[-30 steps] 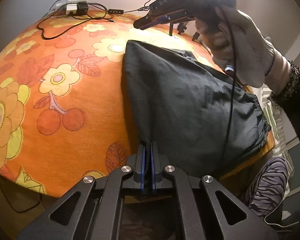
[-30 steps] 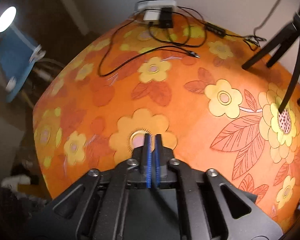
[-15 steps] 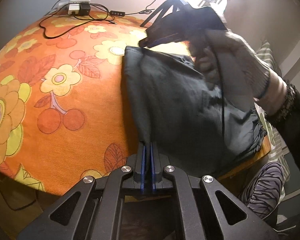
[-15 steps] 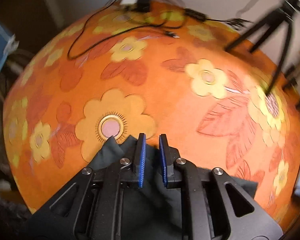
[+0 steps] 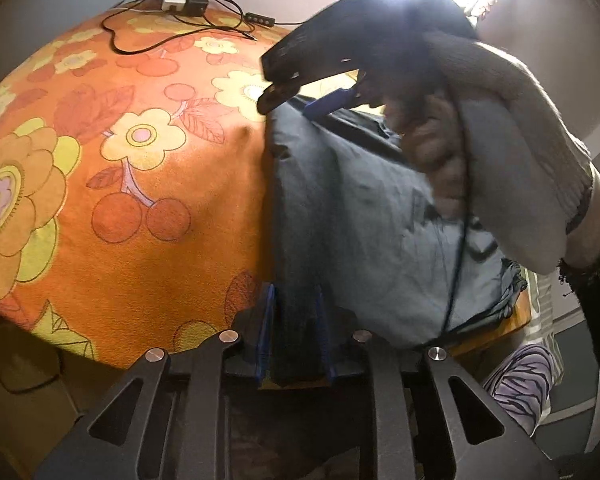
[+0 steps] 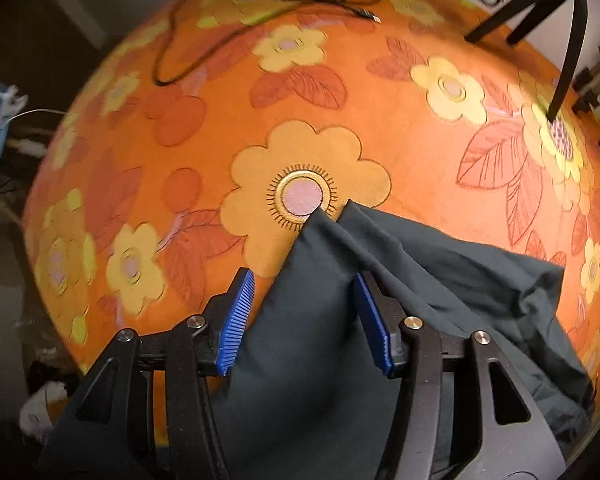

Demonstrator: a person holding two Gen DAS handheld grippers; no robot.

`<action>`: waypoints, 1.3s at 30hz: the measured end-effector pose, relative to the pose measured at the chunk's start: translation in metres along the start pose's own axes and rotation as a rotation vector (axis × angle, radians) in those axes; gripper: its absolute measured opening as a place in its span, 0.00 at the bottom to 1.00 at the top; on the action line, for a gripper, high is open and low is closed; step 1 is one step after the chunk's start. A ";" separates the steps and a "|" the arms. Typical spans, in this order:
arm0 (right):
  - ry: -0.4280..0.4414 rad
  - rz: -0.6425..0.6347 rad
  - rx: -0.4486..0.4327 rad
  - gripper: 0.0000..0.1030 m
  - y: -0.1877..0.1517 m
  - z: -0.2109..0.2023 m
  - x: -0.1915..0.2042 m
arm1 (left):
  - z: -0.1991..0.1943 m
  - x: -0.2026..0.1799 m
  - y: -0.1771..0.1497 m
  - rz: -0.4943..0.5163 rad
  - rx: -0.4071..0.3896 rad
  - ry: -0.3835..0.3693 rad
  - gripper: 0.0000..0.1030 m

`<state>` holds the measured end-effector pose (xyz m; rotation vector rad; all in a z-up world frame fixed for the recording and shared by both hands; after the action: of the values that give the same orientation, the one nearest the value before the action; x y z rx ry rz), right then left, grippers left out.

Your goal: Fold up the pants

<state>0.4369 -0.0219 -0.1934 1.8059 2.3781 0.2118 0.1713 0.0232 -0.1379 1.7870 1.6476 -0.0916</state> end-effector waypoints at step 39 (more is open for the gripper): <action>0.153 0.133 -0.163 0.06 -0.009 -0.075 -0.053 | -0.001 -0.040 0.015 0.066 -0.095 -0.120 0.04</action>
<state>0.4269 -0.0769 -0.1201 1.9329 2.2608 0.5618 0.1767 -0.0095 -0.1111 1.7286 1.4835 -0.0877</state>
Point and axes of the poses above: each gripper's, at about its wrist camera, not at the fingertips, and z roughly the way its jaws point, x to its left, y to its top, the point moved 1 cm from there along z, roughly the way its jaws point, and after that the axes turned 3 degrees about -z, right-handed, at the moved point
